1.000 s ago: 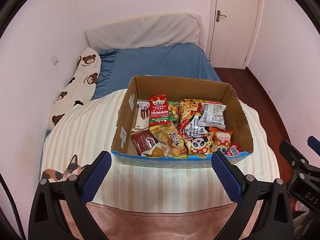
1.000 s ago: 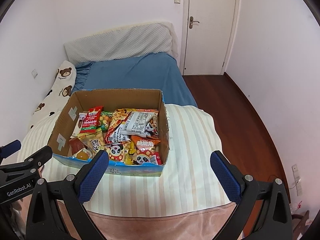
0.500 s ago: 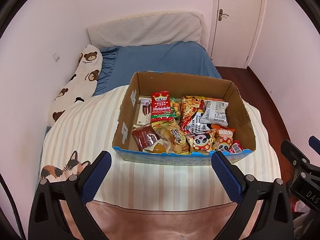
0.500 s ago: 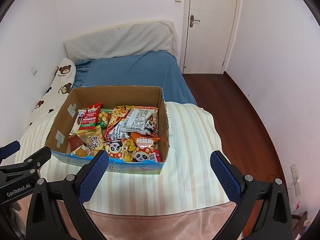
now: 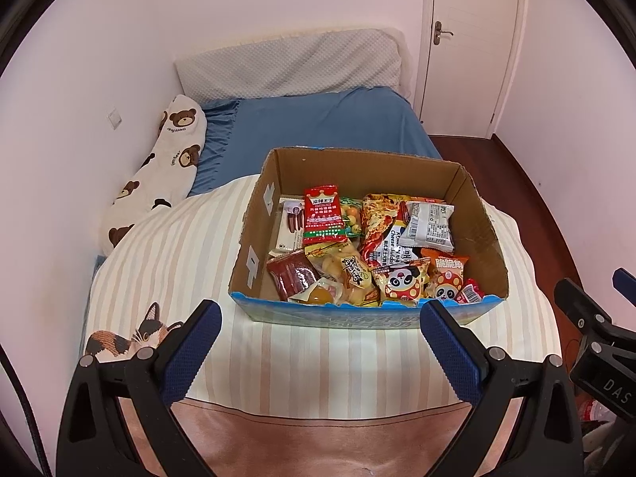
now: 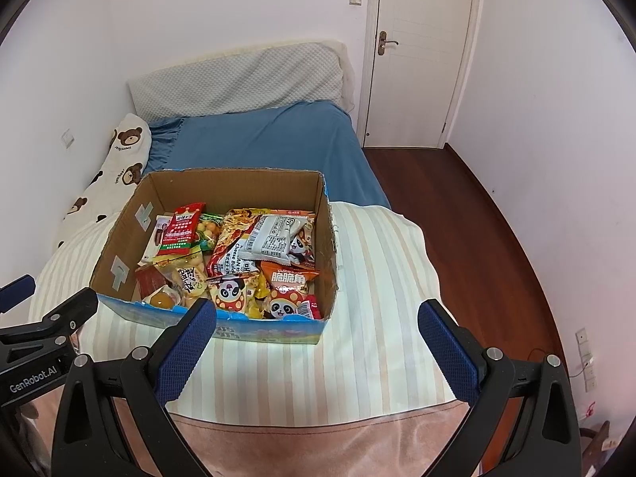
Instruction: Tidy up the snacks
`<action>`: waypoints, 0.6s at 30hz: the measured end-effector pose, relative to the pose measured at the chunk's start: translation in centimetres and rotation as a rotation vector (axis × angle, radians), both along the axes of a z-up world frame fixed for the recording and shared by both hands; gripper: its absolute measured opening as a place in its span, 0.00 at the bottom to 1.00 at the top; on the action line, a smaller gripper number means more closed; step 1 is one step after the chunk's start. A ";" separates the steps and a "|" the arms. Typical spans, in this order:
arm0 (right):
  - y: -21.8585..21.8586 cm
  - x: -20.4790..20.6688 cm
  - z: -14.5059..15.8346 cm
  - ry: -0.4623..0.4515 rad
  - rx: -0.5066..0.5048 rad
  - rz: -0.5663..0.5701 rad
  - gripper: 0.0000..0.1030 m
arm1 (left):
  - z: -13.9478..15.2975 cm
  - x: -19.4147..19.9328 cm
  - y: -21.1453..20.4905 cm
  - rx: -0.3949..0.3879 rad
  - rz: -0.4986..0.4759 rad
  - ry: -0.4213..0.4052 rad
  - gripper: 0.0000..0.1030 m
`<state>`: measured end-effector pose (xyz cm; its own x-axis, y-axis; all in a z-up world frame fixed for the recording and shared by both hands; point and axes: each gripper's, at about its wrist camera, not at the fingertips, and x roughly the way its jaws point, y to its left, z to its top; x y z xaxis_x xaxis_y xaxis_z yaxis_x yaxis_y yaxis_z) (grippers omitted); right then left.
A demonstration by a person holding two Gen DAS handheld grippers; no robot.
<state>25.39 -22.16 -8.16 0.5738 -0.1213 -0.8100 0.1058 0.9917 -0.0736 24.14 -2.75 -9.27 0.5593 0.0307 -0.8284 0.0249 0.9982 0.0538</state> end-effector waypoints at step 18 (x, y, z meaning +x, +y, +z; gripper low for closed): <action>0.1 -0.6 0.5 -0.008 0.004 0.001 1.00 | 0.6 -0.5 -0.1 -0.002 0.000 -0.009 1.00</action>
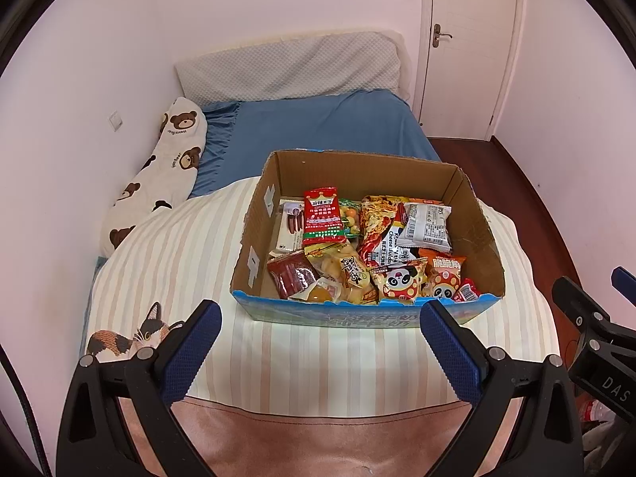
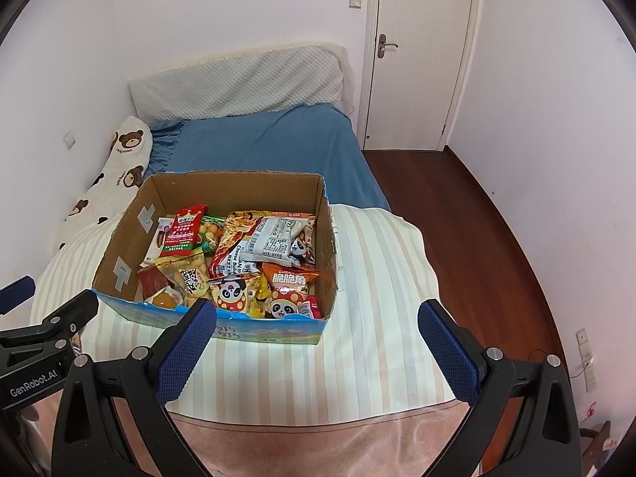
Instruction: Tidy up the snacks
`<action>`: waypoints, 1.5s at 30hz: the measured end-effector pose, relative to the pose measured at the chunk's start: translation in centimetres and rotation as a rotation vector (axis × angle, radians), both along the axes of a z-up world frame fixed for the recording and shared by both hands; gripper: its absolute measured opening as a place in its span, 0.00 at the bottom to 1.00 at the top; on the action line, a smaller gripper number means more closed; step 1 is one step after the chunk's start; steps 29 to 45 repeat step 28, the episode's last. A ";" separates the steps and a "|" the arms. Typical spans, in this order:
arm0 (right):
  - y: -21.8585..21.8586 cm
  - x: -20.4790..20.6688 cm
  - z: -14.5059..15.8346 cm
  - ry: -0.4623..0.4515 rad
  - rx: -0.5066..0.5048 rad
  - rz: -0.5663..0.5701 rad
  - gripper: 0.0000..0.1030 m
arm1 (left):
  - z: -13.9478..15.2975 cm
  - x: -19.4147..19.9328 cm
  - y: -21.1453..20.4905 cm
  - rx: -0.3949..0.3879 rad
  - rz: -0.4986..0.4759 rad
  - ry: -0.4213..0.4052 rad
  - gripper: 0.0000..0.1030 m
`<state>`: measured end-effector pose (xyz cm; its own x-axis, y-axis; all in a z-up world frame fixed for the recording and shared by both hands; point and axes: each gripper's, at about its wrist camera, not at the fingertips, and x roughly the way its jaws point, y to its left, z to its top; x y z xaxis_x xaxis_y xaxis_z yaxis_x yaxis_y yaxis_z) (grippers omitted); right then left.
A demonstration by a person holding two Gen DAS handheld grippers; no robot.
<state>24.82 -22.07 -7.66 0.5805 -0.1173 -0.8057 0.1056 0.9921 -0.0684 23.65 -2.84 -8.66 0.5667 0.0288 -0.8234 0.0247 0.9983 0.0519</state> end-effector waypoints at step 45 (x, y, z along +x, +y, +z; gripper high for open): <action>-0.2 -0.3 0.5 -0.006 -0.002 -0.001 1.00 | 0.6 -0.3 0.0 0.012 0.004 -0.013 0.99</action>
